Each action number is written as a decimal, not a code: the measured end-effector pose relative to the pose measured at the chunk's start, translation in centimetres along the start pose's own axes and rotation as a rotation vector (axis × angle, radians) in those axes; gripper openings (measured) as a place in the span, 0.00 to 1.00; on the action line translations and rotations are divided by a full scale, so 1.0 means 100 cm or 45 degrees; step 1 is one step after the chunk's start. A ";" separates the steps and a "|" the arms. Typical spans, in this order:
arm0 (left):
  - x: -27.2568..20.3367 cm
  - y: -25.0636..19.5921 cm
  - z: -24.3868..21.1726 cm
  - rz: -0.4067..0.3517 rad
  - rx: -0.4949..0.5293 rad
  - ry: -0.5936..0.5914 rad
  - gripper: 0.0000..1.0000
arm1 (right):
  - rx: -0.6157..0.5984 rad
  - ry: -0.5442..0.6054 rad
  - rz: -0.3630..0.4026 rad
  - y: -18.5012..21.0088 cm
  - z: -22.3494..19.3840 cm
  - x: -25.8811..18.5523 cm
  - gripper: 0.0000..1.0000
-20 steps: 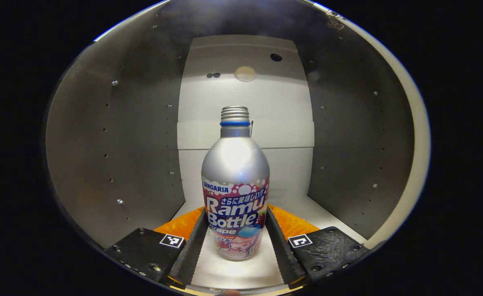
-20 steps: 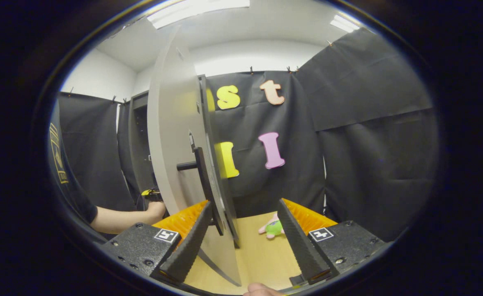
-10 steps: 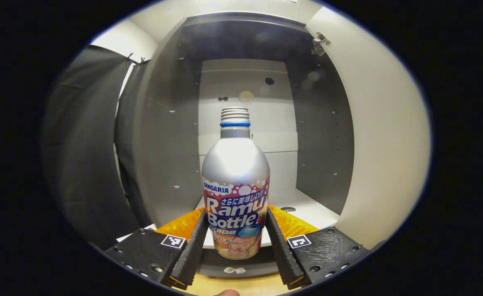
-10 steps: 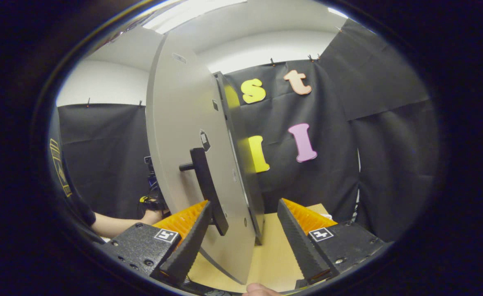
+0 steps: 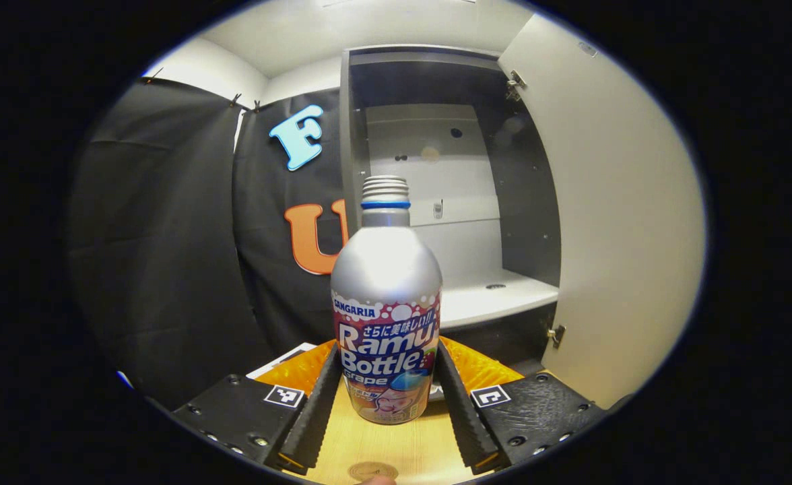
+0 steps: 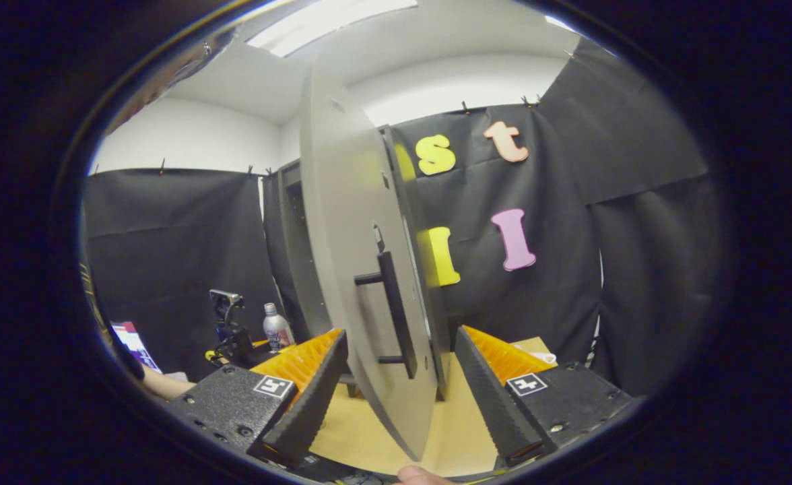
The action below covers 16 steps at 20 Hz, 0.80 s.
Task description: Open the cabinet door with the right hand, grasp the bottle in the cabinet with the left hand and place it on the coaster, then close the cabinet door with the right hand.
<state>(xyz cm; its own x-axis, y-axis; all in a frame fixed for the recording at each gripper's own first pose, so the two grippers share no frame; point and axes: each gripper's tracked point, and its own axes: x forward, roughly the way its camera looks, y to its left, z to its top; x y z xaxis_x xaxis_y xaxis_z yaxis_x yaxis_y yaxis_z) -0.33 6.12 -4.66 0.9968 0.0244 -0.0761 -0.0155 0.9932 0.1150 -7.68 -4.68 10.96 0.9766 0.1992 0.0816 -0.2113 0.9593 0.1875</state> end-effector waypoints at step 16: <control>-0.044 0.053 -0.237 0.151 -0.132 0.091 0.75 | 0.220 0.367 0.117 0.063 -0.131 -0.030 1.00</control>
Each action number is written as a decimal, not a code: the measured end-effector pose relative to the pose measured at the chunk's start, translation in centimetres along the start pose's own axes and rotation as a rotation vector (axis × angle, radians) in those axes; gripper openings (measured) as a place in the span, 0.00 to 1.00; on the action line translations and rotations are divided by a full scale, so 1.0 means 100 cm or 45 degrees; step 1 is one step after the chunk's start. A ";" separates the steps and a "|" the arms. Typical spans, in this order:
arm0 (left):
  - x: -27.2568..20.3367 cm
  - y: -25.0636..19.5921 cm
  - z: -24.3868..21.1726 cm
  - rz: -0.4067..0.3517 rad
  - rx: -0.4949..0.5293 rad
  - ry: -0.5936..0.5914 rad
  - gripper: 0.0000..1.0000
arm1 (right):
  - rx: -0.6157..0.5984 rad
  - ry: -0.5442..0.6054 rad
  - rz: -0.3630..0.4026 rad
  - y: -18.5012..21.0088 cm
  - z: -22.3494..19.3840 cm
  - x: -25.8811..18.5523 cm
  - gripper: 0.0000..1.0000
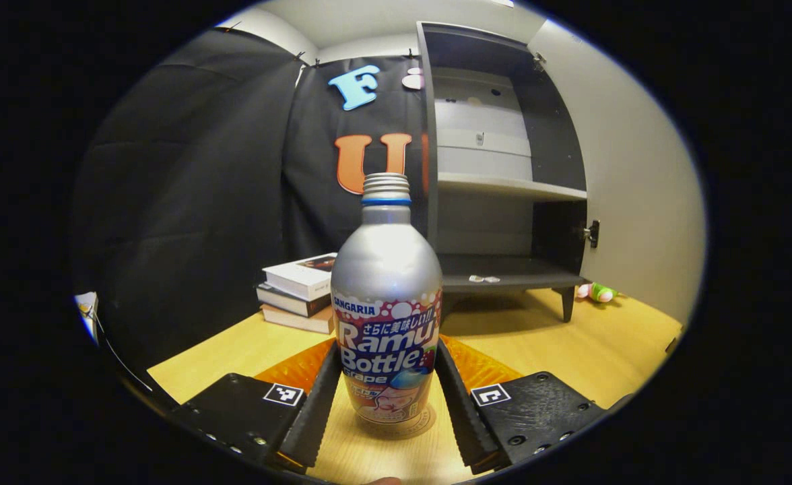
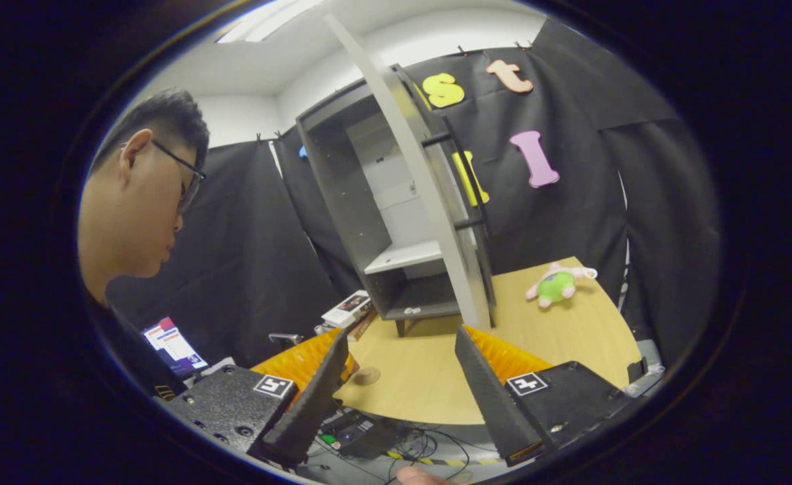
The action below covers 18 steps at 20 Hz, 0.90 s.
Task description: Open the cabinet door with the right hand, grasp the bottle in the cabinet with the left hand and place it on the coaster, then close the cabinet door with the right hand.
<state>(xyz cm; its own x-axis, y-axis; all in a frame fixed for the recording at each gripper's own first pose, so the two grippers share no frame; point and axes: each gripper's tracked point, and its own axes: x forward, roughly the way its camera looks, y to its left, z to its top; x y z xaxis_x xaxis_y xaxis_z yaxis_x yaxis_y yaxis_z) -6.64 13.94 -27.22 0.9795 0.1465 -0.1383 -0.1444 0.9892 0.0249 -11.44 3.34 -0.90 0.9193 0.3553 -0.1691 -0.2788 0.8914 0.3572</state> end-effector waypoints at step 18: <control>0.042 -0.029 -0.042 -0.087 0.055 -0.036 0.85 | 0.012 0.140 -0.001 0.002 -0.041 0.032 1.00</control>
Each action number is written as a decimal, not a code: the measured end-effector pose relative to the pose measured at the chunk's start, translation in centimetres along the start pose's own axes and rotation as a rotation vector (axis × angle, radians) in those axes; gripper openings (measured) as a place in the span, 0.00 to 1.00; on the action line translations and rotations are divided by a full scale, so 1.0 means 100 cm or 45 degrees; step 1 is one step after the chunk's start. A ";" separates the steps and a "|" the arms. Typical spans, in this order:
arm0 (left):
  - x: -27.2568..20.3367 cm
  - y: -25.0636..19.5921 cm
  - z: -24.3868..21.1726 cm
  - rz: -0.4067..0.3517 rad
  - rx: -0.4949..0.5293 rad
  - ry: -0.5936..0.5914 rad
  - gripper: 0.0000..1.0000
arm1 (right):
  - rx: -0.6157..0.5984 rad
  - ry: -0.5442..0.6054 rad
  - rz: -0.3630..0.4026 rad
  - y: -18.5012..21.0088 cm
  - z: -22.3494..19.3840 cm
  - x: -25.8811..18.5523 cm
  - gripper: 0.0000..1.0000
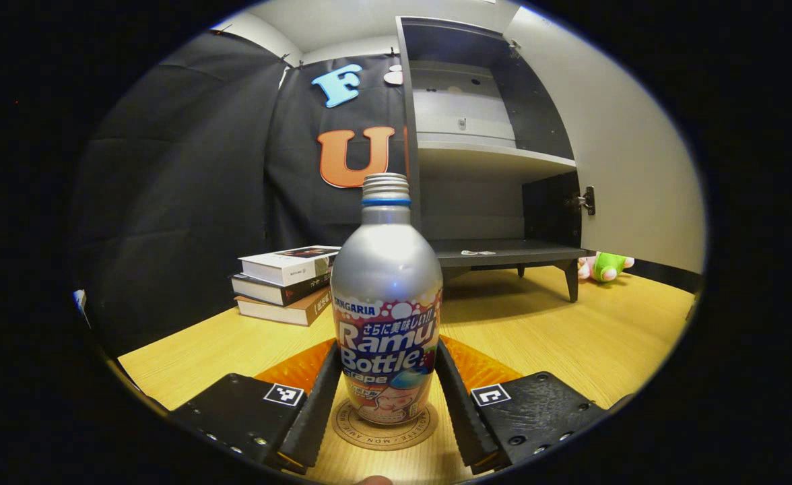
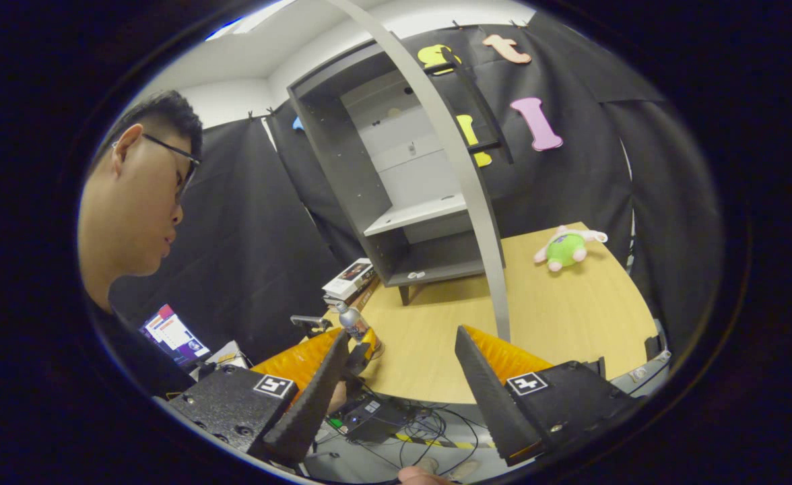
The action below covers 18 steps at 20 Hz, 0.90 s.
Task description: Open the cabinet door with the right hand, grasp the bottle in the cabinet with the left hand and place it on the coaster, then close the cabinet door with the right hand.
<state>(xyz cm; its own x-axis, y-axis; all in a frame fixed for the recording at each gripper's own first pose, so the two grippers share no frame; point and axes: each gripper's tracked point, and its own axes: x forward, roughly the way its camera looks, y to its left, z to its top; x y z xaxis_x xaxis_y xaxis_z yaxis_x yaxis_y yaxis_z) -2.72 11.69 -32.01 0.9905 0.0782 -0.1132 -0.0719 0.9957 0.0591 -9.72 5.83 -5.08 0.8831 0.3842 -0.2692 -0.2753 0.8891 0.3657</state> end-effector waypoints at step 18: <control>-0.090 0.000 0.022 0.180 0.136 0.170 0.97 | -0.098 -0.062 0.113 -0.017 0.052 0.010 1.00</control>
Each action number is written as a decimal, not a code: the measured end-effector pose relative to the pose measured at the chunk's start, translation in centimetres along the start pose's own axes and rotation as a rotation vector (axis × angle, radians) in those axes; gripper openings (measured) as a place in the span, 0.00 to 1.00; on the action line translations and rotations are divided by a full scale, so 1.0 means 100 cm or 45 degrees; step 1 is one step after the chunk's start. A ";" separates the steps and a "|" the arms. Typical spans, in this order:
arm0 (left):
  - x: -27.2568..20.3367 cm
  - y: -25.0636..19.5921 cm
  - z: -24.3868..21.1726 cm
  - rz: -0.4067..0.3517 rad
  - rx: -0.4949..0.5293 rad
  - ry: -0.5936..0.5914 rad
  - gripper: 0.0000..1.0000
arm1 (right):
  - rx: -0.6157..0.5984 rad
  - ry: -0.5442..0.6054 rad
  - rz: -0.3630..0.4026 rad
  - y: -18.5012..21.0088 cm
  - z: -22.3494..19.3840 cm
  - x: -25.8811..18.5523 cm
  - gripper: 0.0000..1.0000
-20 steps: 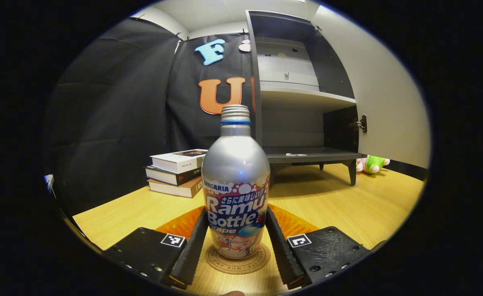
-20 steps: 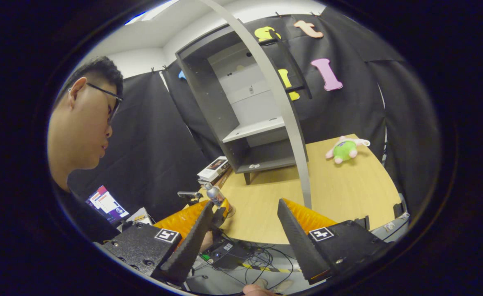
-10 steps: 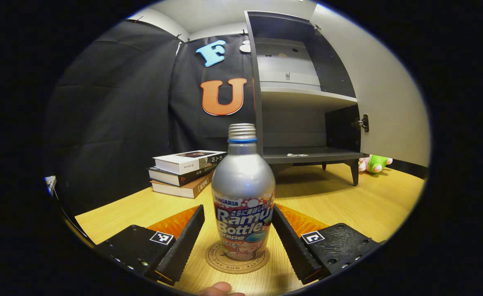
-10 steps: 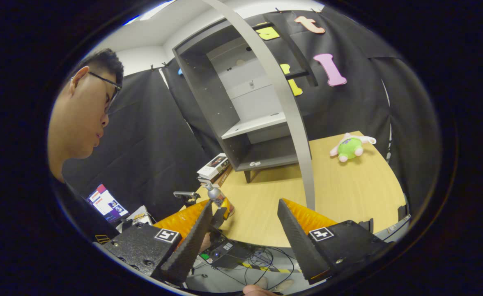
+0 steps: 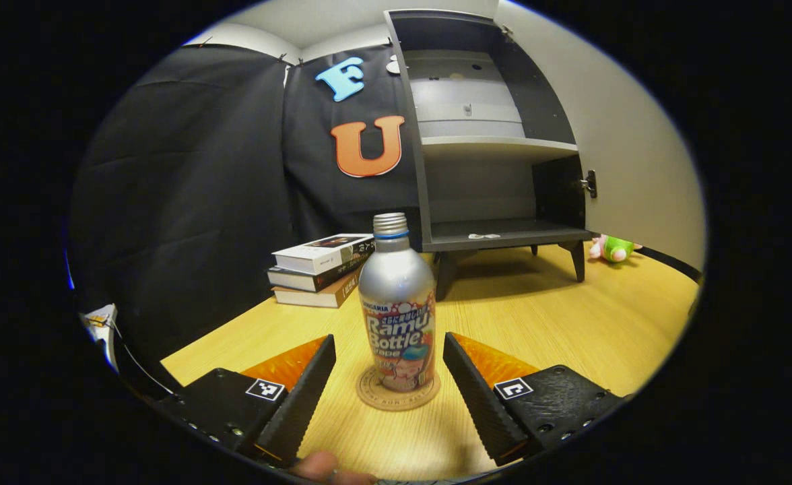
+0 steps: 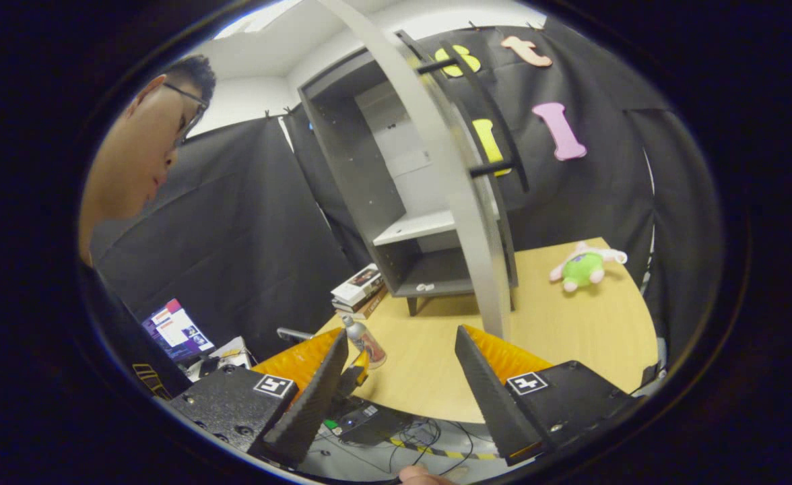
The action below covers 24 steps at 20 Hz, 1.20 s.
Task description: Open the cabinet door with the right hand, grasp the bottle in the cabinet with the left hand and place it on the coaster, then close the cabinet door with the right hand.
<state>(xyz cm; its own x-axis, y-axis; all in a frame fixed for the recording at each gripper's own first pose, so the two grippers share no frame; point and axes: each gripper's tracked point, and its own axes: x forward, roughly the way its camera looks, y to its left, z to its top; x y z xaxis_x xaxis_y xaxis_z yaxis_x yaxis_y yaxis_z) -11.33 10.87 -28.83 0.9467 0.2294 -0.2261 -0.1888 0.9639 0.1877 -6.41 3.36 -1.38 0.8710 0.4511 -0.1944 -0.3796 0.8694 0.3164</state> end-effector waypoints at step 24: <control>-0.104 -0.044 0.341 -0.269 -0.296 -0.236 0.95 | 0.011 -0.399 -0.428 -0.098 0.154 -0.035 1.00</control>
<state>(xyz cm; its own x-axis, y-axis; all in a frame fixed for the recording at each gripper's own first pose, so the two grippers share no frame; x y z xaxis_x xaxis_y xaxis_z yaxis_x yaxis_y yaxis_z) -11.45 -0.36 5.33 0.9983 0.0144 -0.0557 -0.0183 0.9973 -0.0715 -0.90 -9.82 10.47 0.9982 0.0601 0.0019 -0.0581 0.9546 0.2921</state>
